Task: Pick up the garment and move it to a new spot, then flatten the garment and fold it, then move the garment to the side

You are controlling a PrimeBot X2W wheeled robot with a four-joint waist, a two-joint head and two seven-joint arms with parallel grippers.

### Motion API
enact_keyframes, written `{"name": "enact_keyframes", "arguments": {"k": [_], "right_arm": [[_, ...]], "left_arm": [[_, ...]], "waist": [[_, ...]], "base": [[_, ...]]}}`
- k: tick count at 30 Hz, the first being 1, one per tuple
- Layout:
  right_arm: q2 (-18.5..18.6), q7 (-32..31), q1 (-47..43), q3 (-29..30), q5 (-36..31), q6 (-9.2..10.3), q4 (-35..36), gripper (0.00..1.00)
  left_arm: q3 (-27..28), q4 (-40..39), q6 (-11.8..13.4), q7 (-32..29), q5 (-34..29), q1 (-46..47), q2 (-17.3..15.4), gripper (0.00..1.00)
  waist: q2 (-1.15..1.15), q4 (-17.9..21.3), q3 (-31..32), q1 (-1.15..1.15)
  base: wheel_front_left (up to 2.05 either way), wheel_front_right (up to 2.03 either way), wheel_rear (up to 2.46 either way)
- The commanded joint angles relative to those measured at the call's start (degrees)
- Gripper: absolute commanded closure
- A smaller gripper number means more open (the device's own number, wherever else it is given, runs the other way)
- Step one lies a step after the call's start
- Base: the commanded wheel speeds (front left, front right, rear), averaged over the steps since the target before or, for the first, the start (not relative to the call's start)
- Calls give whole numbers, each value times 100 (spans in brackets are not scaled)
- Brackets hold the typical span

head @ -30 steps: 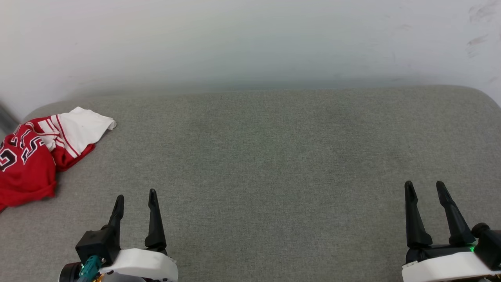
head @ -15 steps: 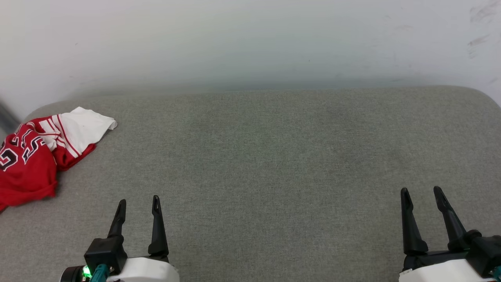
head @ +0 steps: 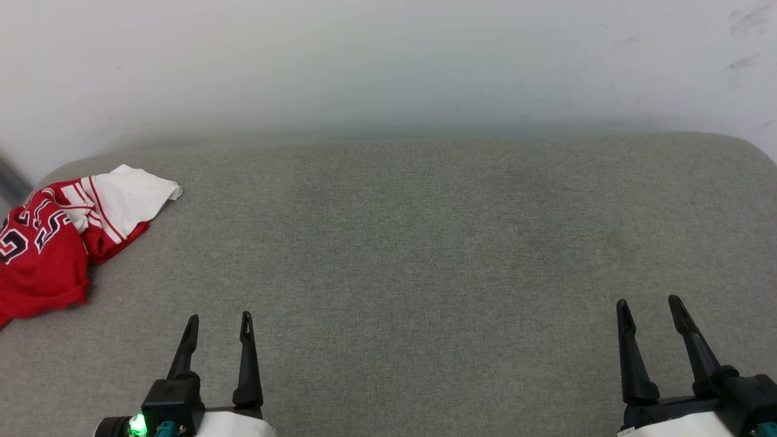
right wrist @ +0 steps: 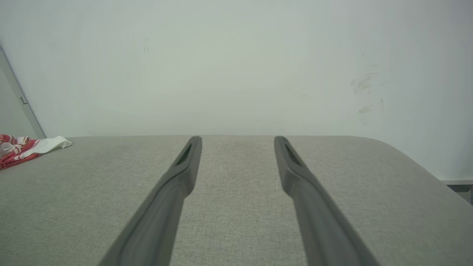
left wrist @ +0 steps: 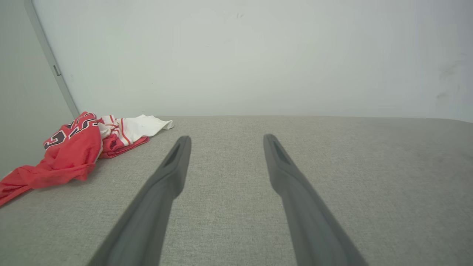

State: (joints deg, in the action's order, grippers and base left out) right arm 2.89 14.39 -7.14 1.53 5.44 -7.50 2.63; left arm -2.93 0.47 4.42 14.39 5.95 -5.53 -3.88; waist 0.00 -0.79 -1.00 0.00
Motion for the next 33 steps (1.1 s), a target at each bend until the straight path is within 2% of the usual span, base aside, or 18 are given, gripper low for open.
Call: {"name": "enact_keyframes", "arguments": {"k": [1,5,21,33], "right_arm": [[-3,51,-93,-2,-79,2,26,0],[-3,94,-117,-8,-157,2,23,0],[-3,83,-130,10,228,2,-158,0],[-3,83,-151,-2,293,2,-138,0]], "left_arm": [[36,13,-28,56,-142,-73,14,0],[73,32,-70,97,-288,-115,46,0],[201,136,-174,96,-194,-107,101,0],[240,99,-47,96,-152,-70,103,0]], "waist": [[0,-1,0,0],[0,-2,3,0],[0,-9,8,0],[0,-104,-11,0]], "base": [[0,0,0],[0,0,0],[0,0,0],[0,0,0]]}}
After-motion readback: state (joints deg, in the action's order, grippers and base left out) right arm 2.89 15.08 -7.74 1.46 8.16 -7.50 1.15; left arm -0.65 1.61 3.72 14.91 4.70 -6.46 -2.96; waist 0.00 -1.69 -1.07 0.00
